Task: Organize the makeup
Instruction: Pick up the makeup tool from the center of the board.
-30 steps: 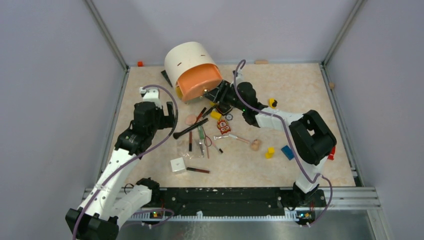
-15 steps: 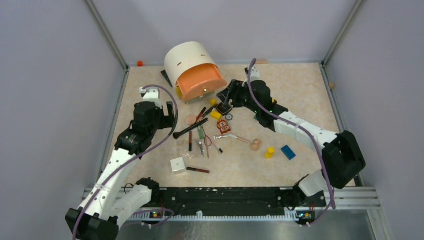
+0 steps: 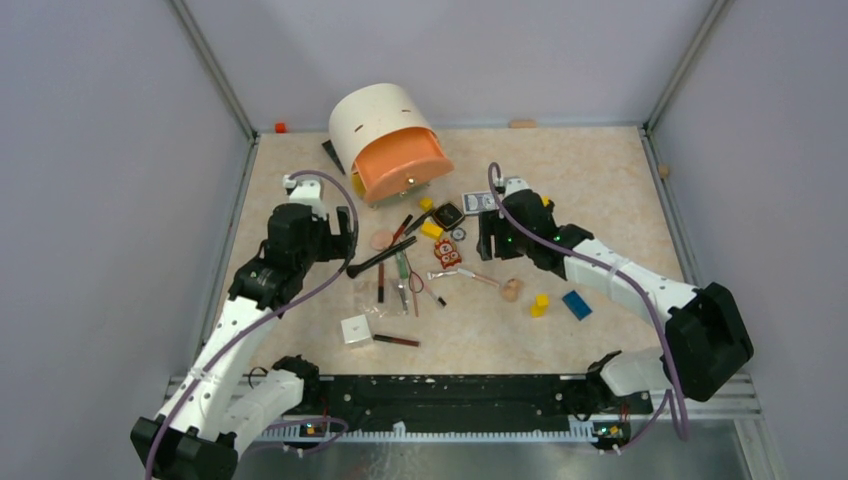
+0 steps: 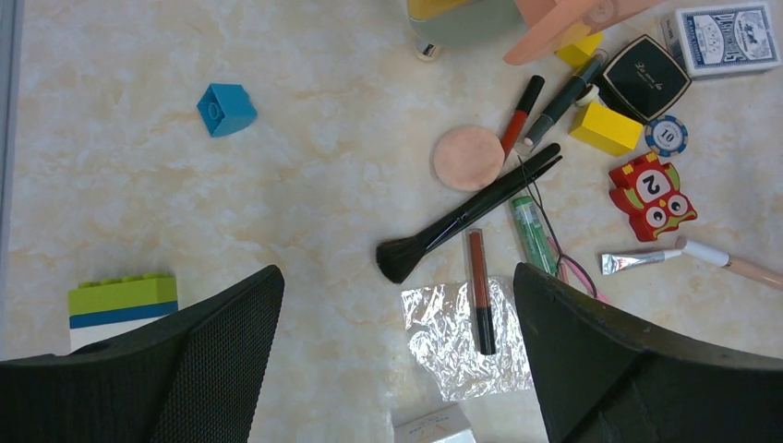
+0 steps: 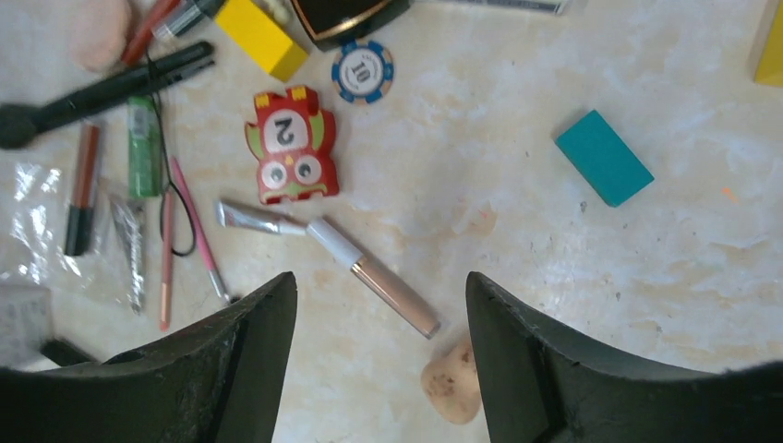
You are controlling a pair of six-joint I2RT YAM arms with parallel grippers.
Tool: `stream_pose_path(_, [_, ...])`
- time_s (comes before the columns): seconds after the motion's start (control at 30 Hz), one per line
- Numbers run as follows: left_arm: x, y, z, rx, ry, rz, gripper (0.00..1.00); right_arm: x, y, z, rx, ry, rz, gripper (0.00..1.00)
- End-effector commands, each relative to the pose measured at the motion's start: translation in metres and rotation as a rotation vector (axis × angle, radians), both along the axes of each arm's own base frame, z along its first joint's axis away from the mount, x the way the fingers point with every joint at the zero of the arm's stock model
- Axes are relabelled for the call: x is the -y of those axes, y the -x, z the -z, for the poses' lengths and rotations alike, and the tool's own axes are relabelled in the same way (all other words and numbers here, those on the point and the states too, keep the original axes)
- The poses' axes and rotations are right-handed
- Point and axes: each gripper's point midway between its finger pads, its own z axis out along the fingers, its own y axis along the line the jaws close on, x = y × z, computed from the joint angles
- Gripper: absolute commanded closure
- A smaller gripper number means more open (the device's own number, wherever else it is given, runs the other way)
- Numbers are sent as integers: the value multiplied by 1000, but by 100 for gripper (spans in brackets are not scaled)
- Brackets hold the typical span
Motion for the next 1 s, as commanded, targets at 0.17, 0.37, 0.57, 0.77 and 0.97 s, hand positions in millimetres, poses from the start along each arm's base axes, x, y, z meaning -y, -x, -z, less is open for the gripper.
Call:
stream_pose_path(0.17, [-8, 7, -10, 29, -25, -10, 1, 2, 17, 37, -87, 167, -235, 36])
stream_pose_path(0.37, [-8, 6, -5, 27, -26, -13, 1, -2, 14, 42, -103, 158, -221, 39])
stream_pose_path(0.57, [-4, 3, 3, 0, -25, 6, 1, 41, 4, 41, -116, 266, 80, 40])
stream_pose_path(0.77, [-4, 3, 4, 1, -25, 5, 1, 55, 17, 45, -198, 220, 282, 31])
stream_pose_path(0.97, [-3, 3, 2, 6, -22, 8, 1, 45, 34, 56, -282, 126, 307, 28])
